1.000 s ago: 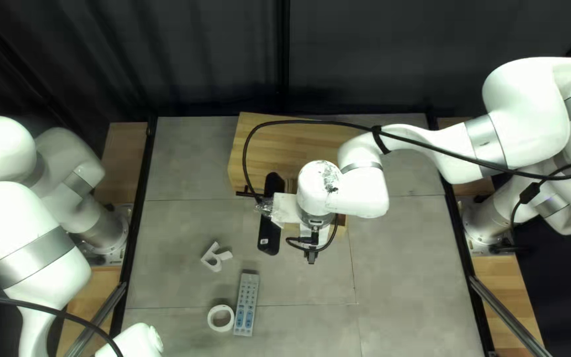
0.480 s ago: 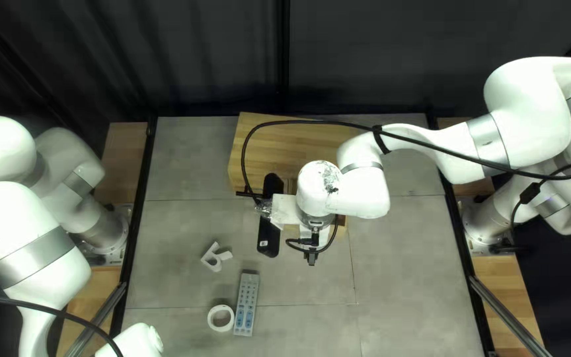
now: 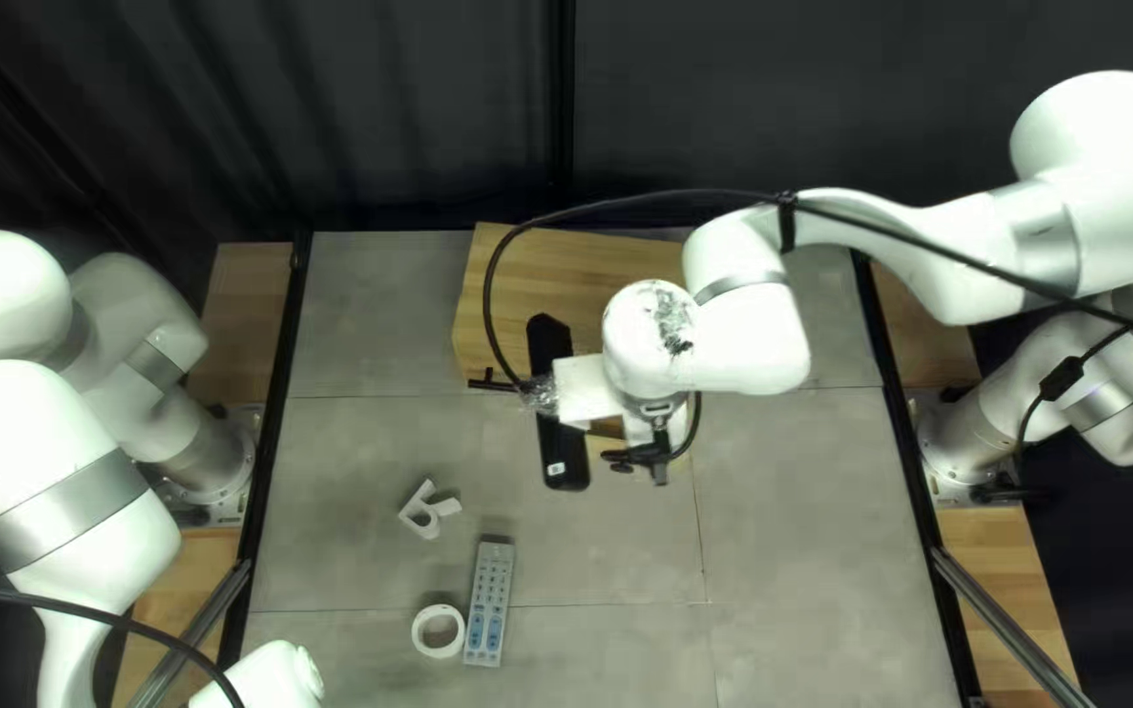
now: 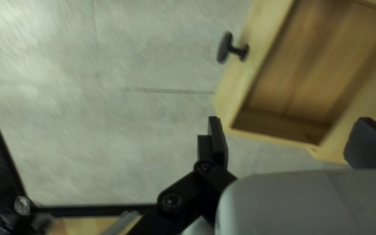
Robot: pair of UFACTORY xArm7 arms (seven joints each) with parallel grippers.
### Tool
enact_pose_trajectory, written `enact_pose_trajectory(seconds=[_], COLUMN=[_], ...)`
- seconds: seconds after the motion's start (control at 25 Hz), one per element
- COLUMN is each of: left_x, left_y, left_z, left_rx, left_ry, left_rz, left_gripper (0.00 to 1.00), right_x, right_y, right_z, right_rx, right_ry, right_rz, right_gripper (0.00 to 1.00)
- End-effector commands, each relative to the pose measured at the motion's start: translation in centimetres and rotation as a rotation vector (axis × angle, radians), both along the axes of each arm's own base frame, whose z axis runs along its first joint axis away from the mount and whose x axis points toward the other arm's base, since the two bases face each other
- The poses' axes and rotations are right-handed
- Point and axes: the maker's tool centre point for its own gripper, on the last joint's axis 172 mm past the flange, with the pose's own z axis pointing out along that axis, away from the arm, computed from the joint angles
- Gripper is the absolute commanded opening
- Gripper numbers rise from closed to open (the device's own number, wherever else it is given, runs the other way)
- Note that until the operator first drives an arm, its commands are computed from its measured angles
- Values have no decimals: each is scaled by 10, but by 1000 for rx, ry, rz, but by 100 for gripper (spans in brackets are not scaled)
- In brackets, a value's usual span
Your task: Open drawers and place objects into drawer and close
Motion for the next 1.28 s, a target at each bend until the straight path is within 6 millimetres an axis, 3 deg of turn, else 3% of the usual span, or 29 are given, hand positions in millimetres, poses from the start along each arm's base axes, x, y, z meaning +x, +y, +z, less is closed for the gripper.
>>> enact_pose_trajectory(seconds=[0.04,0.16,0.24,0.48,0.56,0.68,1.28], left_x=[0,0,0,0,0,0,0], left_y=[0,0,0,0,0,0,0], left_z=[0,0,0,0,0,0,0], left_rx=[0,0,0,0,0,0,0], left_ry=[0,0,0,0,0,0,0], left_rz=[0,0,0,0,0,0,0], left_gripper=[100,100,100,100,100,100,100], right_x=[-24,-33,-33,-22,-12,3,3], right_y=[-3,-2,12,79,90,85,85], right_z=[3,7,11,8,8,1,1], right_rx=[21,28,31,56,79,75,75], right_ry=[3,16,17,-18,-38,-23,-23], right_rz=[196,279,317,459,454,363,363], right_gripper=[100,100,100,100,100,100,100])
